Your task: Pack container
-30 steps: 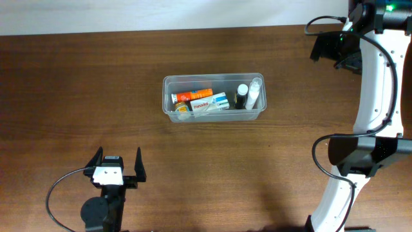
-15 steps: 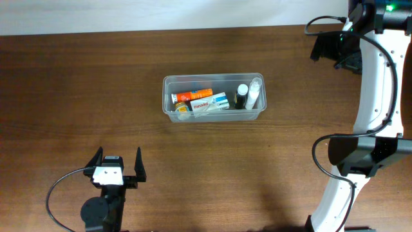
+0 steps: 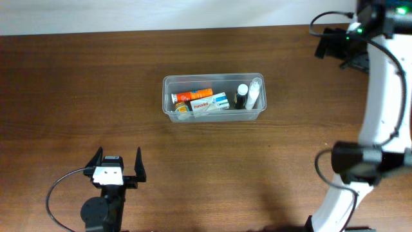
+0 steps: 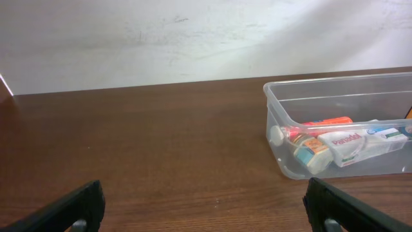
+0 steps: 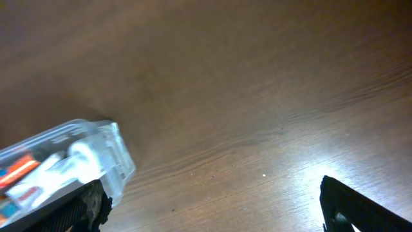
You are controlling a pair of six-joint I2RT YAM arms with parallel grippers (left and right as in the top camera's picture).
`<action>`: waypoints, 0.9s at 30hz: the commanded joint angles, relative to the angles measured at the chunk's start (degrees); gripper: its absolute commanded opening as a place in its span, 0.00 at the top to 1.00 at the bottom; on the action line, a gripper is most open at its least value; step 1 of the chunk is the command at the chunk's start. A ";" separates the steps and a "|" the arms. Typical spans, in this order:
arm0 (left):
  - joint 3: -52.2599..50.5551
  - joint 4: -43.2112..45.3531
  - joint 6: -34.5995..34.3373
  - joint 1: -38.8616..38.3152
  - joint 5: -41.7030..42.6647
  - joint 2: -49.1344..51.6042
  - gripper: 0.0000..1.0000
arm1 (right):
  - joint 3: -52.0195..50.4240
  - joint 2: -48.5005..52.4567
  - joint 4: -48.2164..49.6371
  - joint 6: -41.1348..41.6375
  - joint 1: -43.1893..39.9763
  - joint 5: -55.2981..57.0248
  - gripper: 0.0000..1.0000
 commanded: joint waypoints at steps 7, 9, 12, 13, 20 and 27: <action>-0.37 0.04 0.92 0.24 0.17 -0.33 0.01 | -15.56 -29.11 19.56 -0.33 0.33 -2.84 0.02; -0.37 0.04 0.92 0.24 0.17 -0.33 0.00 | -24.44 -36.11 27.56 -0.35 0.33 -3.17 0.02; -0.37 0.07 0.92 0.24 0.17 -0.33 0.01 | -36.50 -44.83 36.35 -0.83 0.33 -3.15 0.02; -0.37 0.04 0.92 0.24 0.17 -0.33 0.00 | -40.79 -47.87 38.73 -1.46 0.33 -3.21 0.02; -0.37 0.07 0.92 0.24 0.17 -0.33 0.00 | -69.44 -68.04 50.18 -1.84 0.33 -4.48 0.02; -0.37 0.04 0.94 0.24 0.17 -0.33 0.00 | -95.93 -86.42 64.06 -1.84 0.33 -8.09 0.02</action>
